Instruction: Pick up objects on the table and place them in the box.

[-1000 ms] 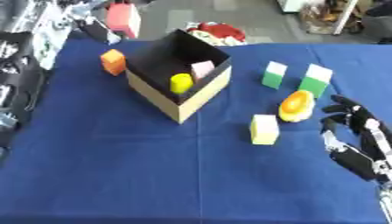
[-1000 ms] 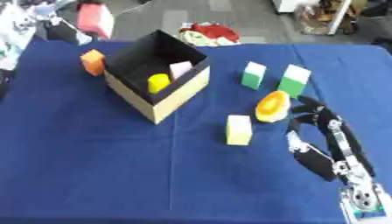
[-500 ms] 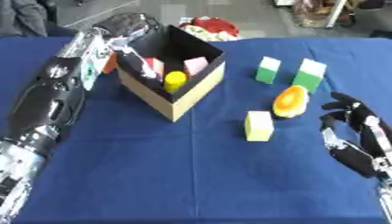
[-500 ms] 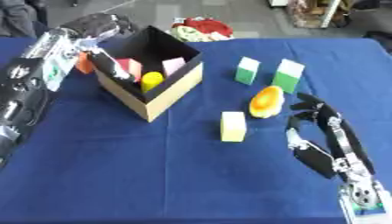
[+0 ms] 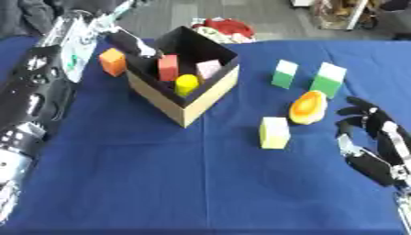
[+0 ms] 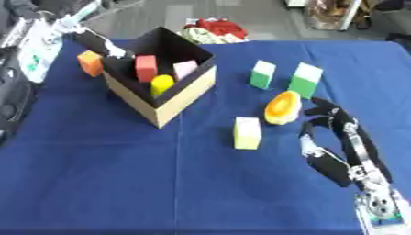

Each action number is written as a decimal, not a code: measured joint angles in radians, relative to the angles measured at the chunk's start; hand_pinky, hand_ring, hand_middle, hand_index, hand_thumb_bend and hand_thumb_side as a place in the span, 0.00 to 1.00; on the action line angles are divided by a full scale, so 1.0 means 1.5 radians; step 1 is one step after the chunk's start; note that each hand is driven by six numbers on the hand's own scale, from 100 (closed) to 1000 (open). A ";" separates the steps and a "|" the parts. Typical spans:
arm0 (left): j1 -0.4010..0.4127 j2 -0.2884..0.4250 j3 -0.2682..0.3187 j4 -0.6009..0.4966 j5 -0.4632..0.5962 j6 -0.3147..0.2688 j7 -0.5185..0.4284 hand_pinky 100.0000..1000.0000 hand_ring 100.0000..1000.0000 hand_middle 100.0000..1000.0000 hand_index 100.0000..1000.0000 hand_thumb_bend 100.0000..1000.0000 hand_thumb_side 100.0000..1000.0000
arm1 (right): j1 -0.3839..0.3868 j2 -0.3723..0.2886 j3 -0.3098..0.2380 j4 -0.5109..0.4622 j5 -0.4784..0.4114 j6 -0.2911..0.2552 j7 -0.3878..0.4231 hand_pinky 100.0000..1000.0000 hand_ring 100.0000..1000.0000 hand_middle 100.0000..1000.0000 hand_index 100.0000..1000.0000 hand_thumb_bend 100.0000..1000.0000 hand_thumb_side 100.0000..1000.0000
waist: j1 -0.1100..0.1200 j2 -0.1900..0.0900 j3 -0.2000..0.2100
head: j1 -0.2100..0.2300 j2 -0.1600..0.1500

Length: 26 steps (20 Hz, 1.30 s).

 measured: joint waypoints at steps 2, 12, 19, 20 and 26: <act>0.000 0.012 0.026 0.043 0.000 0.050 0.007 0.77 0.70 0.73 0.87 0.73 0.35 | 0.000 0.000 0.000 0.002 0.000 0.000 0.000 0.80 0.63 0.67 0.89 0.00 0.13 | 0.000 0.000 0.000 | 0.000 0.000; 0.010 0.022 0.089 0.198 0.039 0.172 0.078 0.77 0.71 0.74 0.89 0.82 0.42 | -0.013 0.000 0.002 0.003 -0.002 -0.002 0.003 0.80 0.63 0.67 0.89 0.00 0.13 | 0.000 0.025 -0.025 | 0.006 -0.011; 0.021 0.027 0.093 0.204 0.096 0.182 0.129 0.77 0.71 0.74 0.89 0.83 0.45 | -0.035 -0.001 0.010 0.003 -0.006 -0.004 0.011 0.80 0.63 0.67 0.89 0.00 0.13 | 0.000 0.055 -0.059 | 0.041 -0.050; 0.021 0.029 0.095 0.204 0.103 0.185 0.138 0.77 0.70 0.74 0.88 0.82 0.45 | -0.038 -0.001 0.012 0.002 -0.006 -0.005 0.013 0.80 0.63 0.67 0.89 0.00 0.13 | 0.000 0.058 -0.064 | 0.048 -0.056; 0.025 0.041 0.101 0.204 0.142 0.200 0.182 0.75 0.67 0.70 0.85 0.69 0.35 | -0.051 -0.006 0.017 -0.001 -0.012 -0.007 0.019 0.80 0.63 0.67 0.89 0.00 0.13 | 0.000 0.078 -0.089 | 0.087 -0.089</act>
